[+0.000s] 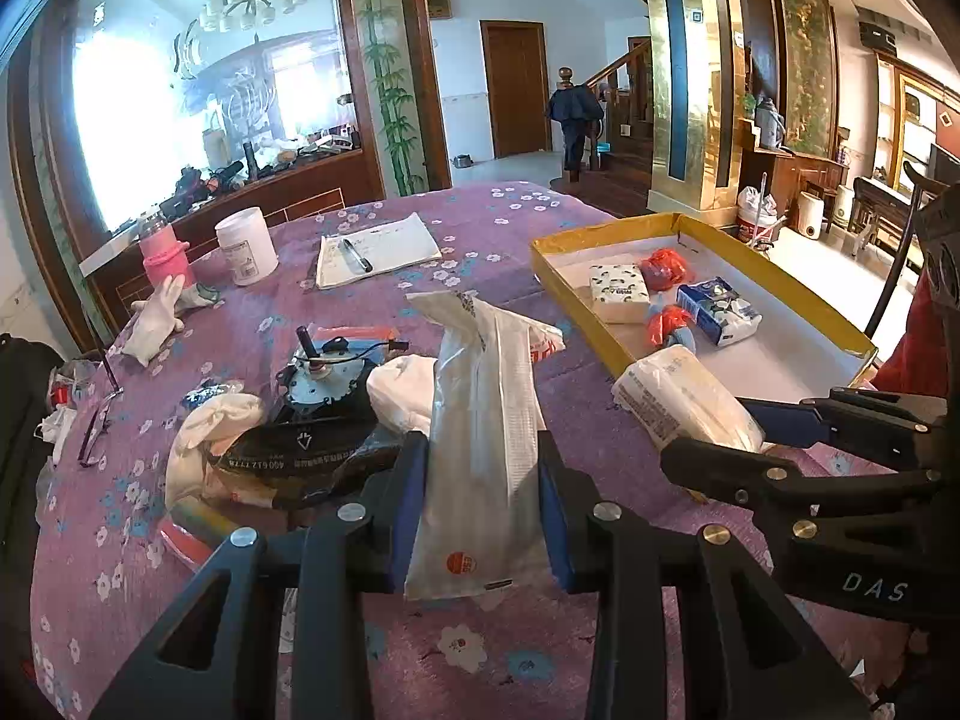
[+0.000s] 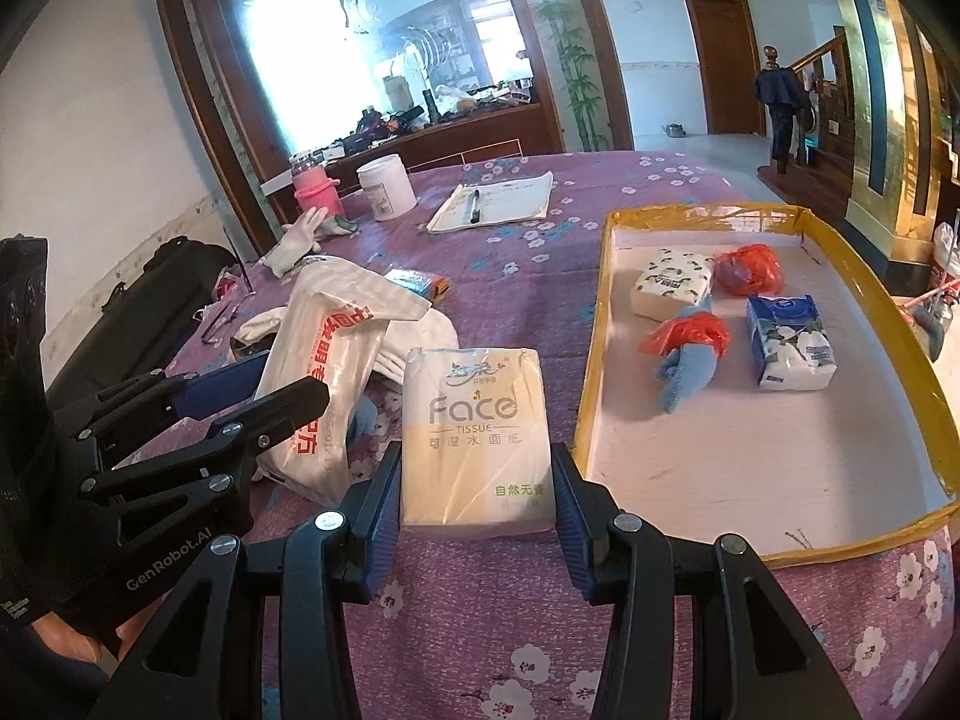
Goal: Organize soft objects
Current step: 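Carry the white plastic bag and Face tissue pack with both grippers over the tray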
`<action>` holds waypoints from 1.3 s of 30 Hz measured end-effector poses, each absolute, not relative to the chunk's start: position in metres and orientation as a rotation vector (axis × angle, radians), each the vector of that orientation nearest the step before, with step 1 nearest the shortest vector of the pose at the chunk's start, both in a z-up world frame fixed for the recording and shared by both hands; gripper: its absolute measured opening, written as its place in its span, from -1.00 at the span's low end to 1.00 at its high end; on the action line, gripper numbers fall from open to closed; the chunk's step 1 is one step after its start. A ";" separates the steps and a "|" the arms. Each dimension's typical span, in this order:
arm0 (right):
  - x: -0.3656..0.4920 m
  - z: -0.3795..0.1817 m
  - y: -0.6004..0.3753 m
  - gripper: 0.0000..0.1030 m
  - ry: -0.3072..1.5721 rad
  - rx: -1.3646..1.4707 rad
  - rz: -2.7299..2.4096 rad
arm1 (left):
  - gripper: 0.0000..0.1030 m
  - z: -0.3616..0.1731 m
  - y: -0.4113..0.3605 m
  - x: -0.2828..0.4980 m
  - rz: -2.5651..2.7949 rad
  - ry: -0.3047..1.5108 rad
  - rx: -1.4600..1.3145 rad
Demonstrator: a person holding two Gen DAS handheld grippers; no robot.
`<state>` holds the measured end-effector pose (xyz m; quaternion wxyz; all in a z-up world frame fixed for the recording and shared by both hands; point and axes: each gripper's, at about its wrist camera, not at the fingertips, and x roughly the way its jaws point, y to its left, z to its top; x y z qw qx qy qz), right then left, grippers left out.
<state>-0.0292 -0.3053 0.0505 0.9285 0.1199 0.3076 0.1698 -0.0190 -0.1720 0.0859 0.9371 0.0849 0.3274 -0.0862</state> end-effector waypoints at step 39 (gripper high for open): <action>-0.008 0.030 -0.455 -0.04 0.623 0.476 0.004 | -0.35 0.061 -0.293 0.070 -0.473 0.918 -0.054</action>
